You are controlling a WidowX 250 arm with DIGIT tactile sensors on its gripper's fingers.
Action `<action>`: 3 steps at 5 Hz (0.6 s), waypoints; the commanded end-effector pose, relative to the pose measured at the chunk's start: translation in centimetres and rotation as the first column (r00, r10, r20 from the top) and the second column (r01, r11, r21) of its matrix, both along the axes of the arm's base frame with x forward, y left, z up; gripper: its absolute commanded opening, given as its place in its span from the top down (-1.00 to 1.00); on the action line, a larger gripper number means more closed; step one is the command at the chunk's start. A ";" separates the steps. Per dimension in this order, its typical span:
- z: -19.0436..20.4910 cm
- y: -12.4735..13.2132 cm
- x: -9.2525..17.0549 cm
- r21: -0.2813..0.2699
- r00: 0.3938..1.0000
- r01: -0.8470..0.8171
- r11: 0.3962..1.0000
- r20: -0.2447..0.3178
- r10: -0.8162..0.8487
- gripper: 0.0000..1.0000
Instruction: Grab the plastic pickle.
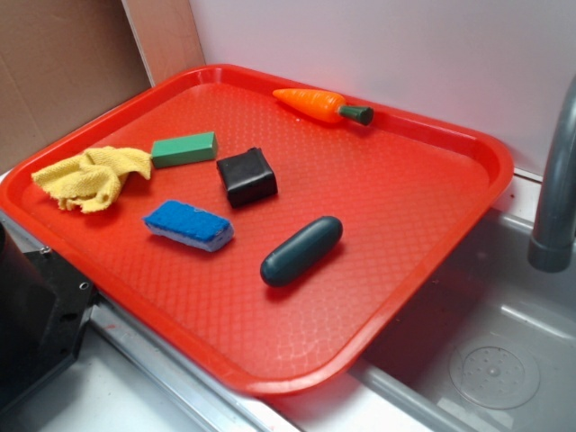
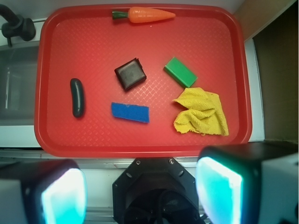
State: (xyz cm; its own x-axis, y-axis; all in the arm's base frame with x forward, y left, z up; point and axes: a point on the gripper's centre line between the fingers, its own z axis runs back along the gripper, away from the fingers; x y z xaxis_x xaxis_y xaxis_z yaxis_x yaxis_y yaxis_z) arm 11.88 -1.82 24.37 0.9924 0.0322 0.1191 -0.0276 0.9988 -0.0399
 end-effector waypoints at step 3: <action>-2.0 -1.6 1.9 -0.056 0.993 -0.116 0.992 0.031 0.118 -1.00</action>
State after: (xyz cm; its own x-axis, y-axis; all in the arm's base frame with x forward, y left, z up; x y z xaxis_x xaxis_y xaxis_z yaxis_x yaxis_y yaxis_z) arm 13.53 -3.29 22.00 0.9759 0.1710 0.1355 -0.1582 0.9823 -0.1002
